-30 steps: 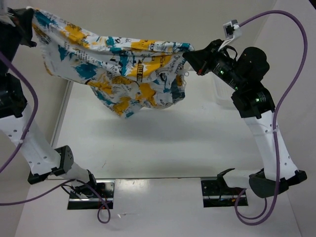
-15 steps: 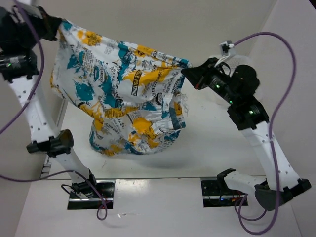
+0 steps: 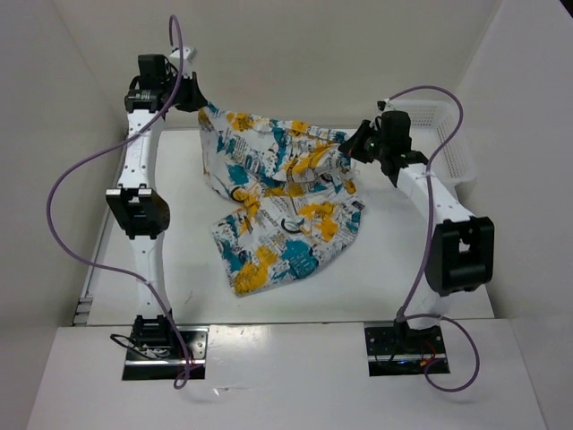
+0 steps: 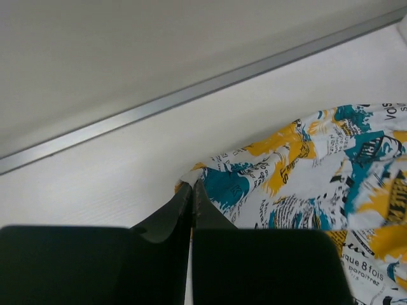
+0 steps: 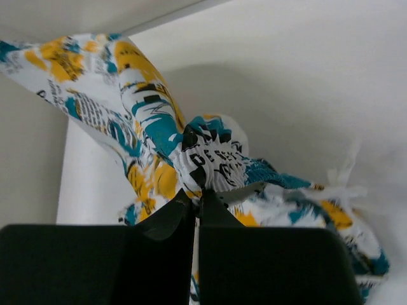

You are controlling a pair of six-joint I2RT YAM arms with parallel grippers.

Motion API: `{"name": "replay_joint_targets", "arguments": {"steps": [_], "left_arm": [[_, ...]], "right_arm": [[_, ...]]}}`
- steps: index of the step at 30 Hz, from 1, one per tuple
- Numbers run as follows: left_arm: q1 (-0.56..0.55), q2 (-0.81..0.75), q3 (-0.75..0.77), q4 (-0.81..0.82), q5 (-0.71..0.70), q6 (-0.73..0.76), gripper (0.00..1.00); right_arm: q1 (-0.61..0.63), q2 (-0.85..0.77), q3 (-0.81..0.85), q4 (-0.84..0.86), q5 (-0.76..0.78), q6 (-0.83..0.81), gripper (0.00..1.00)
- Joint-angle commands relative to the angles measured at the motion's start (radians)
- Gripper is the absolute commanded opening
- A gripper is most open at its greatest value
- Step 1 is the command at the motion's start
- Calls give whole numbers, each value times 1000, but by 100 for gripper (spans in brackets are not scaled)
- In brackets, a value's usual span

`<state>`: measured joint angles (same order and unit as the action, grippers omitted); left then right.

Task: Fold and stack the shorts
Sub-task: Fold the shorts

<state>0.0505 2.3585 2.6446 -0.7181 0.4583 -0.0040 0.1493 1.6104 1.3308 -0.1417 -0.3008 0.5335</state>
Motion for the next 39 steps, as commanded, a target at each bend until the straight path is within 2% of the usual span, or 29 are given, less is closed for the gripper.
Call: {"name": "replay_joint_targets", "arguments": {"steps": [1,4,11,15,18,21,22,23,26,27,31,35,39], "left_arm": [[2,4,130,83,-64,4,0],[2,16,150,82,-75,4,0],[40,-93,118,10,42,4,0],[40,-134,138,-66,71,4,0],[25,-200,94,-182,180,4,0],[-7,-300,-108,-371,206,4,0],[-18,-364,-188,-424,218,4,0],[-27,-405,-383,-425,227,4,0],[-52,-589,-694,-379,227,4,0],[-67,-628,-851,-379,202,4,0],[-171,-757,-1105,-388,169,4,0],[-235,-798,-1260,-388,141,4,0],[-235,-829,-1273,-418,129,4,0]], "right_arm": [[-34,77,100,102,-21,-38,0],[-60,115,122,82,-30,-47,0],[-120,106,103,82,-67,-79,0],[-120,115,103,60,-125,-89,0],[-120,91,94,13,-152,-124,0],[-155,7,13,-33,-97,-133,0],[-172,-18,-49,-33,-86,-86,0],[-189,-41,-85,-33,-86,-61,0],[-214,-112,-205,-22,-97,-32,0],[-214,-112,-243,-38,-97,-32,0],[-223,-144,-300,-91,-70,-32,0],[-260,-165,-338,-111,-61,-32,0],[-296,-221,-360,-154,-61,-43,2]]}}
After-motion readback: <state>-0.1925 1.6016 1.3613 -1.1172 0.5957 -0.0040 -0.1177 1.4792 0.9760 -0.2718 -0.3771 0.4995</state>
